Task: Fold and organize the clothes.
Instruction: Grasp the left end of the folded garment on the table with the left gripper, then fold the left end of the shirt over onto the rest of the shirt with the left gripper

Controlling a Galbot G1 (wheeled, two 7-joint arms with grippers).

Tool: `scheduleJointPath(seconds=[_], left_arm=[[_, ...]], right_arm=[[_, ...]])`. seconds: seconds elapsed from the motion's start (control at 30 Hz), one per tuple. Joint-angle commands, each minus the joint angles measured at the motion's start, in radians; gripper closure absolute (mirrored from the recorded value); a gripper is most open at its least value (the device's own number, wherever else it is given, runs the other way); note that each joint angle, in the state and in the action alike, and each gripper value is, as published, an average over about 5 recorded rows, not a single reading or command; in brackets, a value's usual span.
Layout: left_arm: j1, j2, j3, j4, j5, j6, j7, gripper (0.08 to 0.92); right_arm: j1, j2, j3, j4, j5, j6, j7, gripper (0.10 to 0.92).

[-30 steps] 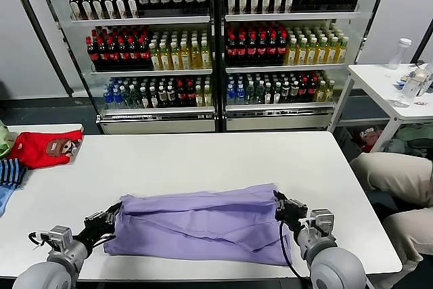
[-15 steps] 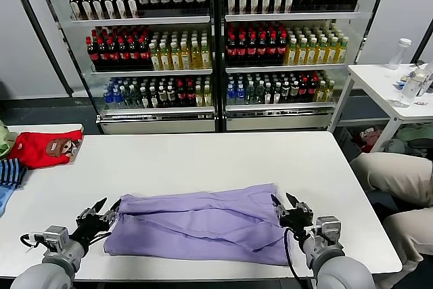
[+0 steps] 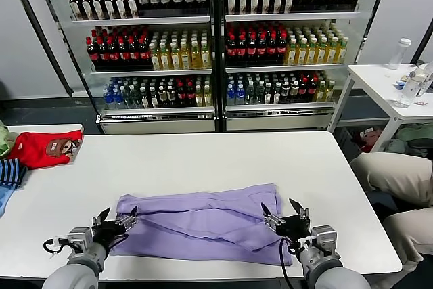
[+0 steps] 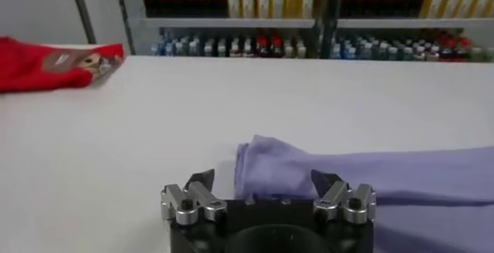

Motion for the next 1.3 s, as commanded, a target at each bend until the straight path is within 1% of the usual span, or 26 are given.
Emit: scheduleJointPath(seconds=[0.03, 0.1, 0.2, 0.57, 0.7, 0.8, 0.93, 1.0, 1.2, 1.3], left_arm=[[-0.016, -0.028, 0.056, 0.016, -0.034, 0.047, -0.125, 0.177], [-0.010, -0.028, 0.059, 0.012, -0.030, 0.047, -0.127, 0.185], [-0.004, -0.028, 0.061, 0.010, -0.023, 0.047, -0.129, 0.243], [-0.007, -0.037, 0.063, 0.022, -0.022, 0.047, -0.127, 0.562], [-0.018, -0.039, 0.055, 0.027, 0.046, 0.046, -0.125, 0.666], [-0.023, -0.033, 0.023, 0.009, 0.134, 0.046, -0.125, 0.752], [-0.017, -0.010, -0.073, -0.023, 0.244, 0.046, -0.119, 0.853], [-0.003, 0.009, -0.145, -0.029, 0.313, 0.046, -0.104, 0.876], [0.050, 0.082, -0.381, -0.008, 0.443, 0.024, -0.045, 0.879], [0.047, 0.126, -0.438, 0.008, 0.462, 0.020, -0.027, 0.879]], right_arm=[[-0.010, 0.004, -0.006, 0.008, -0.034, -0.001, -0.001, 0.202], [-0.011, 0.006, -0.009, 0.008, -0.038, -0.001, -0.001, 0.202], [-0.015, 0.009, -0.014, 0.008, -0.044, -0.001, -0.001, 0.202], [-0.018, 0.017, -0.017, -0.001, -0.054, 0.000, -0.003, 0.202], [-0.020, 0.020, -0.017, -0.001, -0.059, 0.001, -0.004, 0.203], [-0.022, 0.019, -0.016, 0.001, -0.061, 0.001, -0.004, 0.203], [-0.022, 0.016, -0.013, 0.005, -0.062, 0.002, -0.003, 0.203], [-0.020, 0.015, -0.014, 0.007, -0.062, 0.002, -0.003, 0.203], [-0.010, 0.013, -0.017, 0.007, -0.061, 0.002, -0.004, 0.203], [0.003, 0.010, -0.020, 0.003, -0.060, 0.002, -0.004, 0.203]])
